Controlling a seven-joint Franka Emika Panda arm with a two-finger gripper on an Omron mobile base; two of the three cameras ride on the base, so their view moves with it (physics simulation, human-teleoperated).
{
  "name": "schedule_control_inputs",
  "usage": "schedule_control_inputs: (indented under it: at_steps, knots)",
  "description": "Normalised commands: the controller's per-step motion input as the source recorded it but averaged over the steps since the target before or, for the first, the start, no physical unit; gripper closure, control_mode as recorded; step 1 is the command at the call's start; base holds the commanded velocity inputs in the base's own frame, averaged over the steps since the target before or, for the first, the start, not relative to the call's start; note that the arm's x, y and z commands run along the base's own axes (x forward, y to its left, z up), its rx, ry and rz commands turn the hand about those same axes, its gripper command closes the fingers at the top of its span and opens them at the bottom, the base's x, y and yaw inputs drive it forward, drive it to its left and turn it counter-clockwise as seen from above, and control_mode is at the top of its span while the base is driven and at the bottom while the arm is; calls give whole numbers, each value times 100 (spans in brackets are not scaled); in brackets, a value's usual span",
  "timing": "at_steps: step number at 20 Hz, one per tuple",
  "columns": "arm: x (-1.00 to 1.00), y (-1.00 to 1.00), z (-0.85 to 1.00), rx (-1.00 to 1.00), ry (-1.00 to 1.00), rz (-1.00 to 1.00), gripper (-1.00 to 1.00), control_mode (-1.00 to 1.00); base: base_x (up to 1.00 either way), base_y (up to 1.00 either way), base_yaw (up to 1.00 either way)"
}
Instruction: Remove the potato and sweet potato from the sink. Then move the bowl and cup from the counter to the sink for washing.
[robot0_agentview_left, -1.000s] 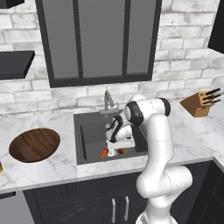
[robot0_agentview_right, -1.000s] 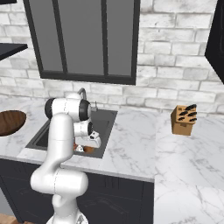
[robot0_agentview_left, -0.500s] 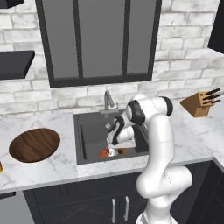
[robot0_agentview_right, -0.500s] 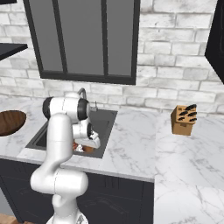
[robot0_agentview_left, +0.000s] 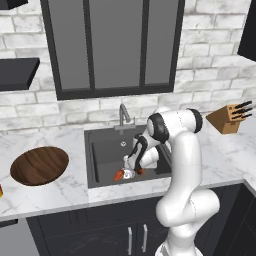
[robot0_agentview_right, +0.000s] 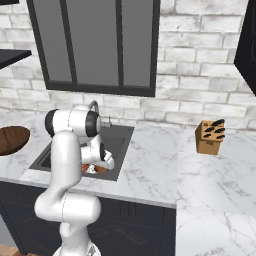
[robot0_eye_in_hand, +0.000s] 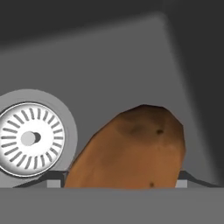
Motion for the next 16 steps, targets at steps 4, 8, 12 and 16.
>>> schedule_control_inputs:
  at_steps: [4,8,12,16]
  knots:
    - [0,-10,22,0,-4,0,100,-100,0,0,0]
    - [0,-7,24,0,-1,0,100,-100,0,0,0]
    - [3,-1,30,0,0,0,100,-100,0,0,0]
    - [8,0,33,0,0,0,100,-100,0,0,0]
